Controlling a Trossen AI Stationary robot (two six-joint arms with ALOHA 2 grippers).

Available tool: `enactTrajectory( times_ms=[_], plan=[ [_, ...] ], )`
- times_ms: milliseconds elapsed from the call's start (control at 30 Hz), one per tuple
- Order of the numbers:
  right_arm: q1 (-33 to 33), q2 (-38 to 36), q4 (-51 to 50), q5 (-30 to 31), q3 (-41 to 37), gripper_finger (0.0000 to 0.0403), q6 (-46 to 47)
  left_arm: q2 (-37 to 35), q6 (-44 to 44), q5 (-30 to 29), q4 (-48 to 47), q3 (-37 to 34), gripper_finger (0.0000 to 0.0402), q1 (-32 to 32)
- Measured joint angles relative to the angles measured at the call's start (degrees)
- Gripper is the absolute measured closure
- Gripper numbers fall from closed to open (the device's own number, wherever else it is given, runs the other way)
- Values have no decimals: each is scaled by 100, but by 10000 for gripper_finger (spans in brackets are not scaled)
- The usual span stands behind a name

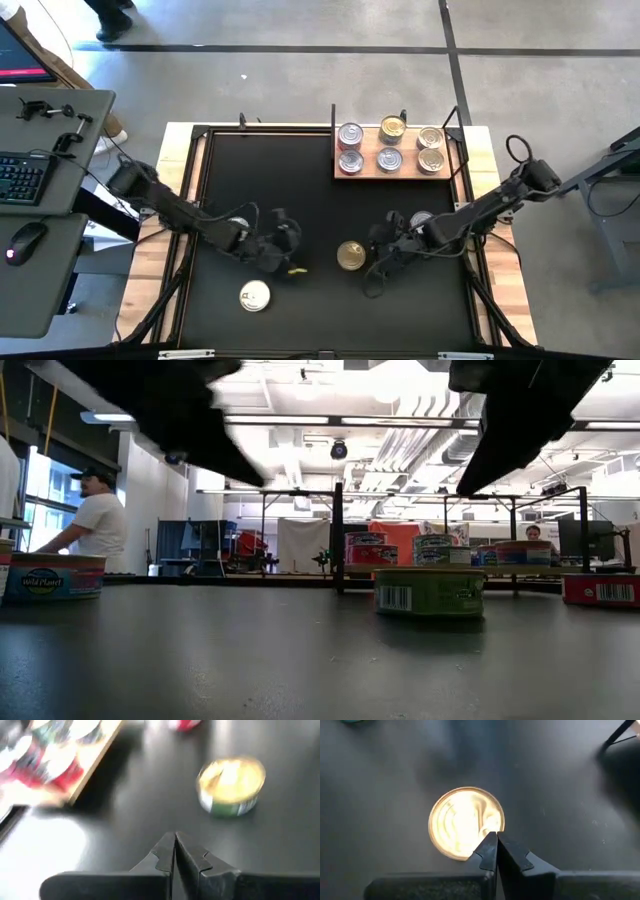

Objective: Stack canned seafood by type on shelf
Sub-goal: Stack the blue tuna can on top of the upper blue tuna can on the shelf

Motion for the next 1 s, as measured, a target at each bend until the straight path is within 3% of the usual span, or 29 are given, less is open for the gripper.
enactTrajectory(
  times_ms=[133,267,367,467,600,700,867,1000],
  plan=[
    [0,109,178,220,-102,402,-4,-804,-2481,71,-2465,2,401,-320],
    [0,231,176,389,-104,402,-7,-1272,-5039,869,-4752,2,401,-513],
    [2,236,200,425,-104,402,-99,-1270,-6187,1307,-5935,-11,401,-573],
    [2,239,250,524,-104,402,-233,-1165,-6576,1541,-6099,-245,401,-474],
    [2,239,268,536,-104,402,-392,-1064,-6131,1624,-5245,-623,401,-238],
    [2,239,302,538,-104,402,-481,-959,-5334,1409,-3891,-706,401,-75],
    [0,241,442,548,-104,402,-557,-861,-2770,1064,-1213,-721,401,53],
    [0,240,504,544,-105,402,-550,-865,-677,1210,-54,-721,395,54]
  ],
)
